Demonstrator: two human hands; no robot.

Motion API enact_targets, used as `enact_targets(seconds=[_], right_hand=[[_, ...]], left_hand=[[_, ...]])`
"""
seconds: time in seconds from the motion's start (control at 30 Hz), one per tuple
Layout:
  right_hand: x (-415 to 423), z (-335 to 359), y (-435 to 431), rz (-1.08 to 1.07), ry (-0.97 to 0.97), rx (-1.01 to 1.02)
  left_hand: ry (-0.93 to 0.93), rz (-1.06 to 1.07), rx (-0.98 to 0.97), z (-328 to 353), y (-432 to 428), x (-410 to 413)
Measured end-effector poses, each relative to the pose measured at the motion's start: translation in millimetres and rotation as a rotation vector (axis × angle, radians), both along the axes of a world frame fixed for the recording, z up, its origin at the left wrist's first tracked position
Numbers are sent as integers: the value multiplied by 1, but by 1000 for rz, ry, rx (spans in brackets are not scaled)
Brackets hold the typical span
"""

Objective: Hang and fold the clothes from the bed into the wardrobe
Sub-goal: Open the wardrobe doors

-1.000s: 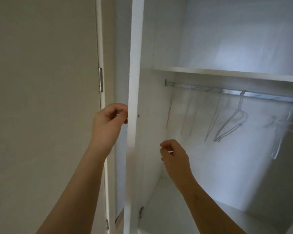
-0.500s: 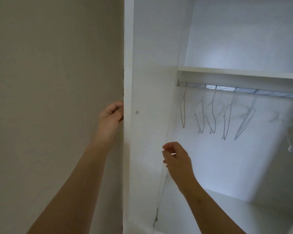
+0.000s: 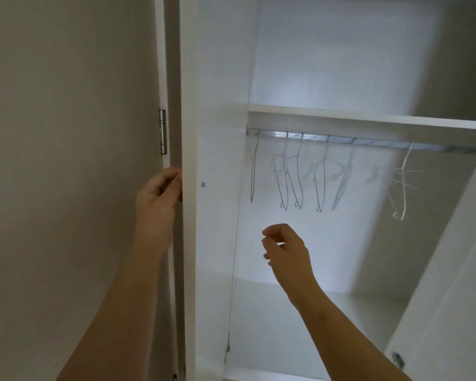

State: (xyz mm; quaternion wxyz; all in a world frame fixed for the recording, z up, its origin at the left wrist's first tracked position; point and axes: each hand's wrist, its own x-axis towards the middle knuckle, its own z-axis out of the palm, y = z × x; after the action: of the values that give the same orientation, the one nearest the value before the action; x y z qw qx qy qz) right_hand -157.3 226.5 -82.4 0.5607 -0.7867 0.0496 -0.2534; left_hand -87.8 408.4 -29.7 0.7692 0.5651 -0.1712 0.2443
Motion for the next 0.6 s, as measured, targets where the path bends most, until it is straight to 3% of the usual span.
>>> enact_targets(seconds=[0.4,0.5,0.6], right_hand=[[-56,1,4,-57,25,25],[-88,-10,6,-87,34,81],[-130,-26,-2,-155,73,113]], left_hand=[[16,-42,27,-13,-12,-37],[107,137,-87,-31,-18,-77],[143,253,78,-56,-39,-132]])
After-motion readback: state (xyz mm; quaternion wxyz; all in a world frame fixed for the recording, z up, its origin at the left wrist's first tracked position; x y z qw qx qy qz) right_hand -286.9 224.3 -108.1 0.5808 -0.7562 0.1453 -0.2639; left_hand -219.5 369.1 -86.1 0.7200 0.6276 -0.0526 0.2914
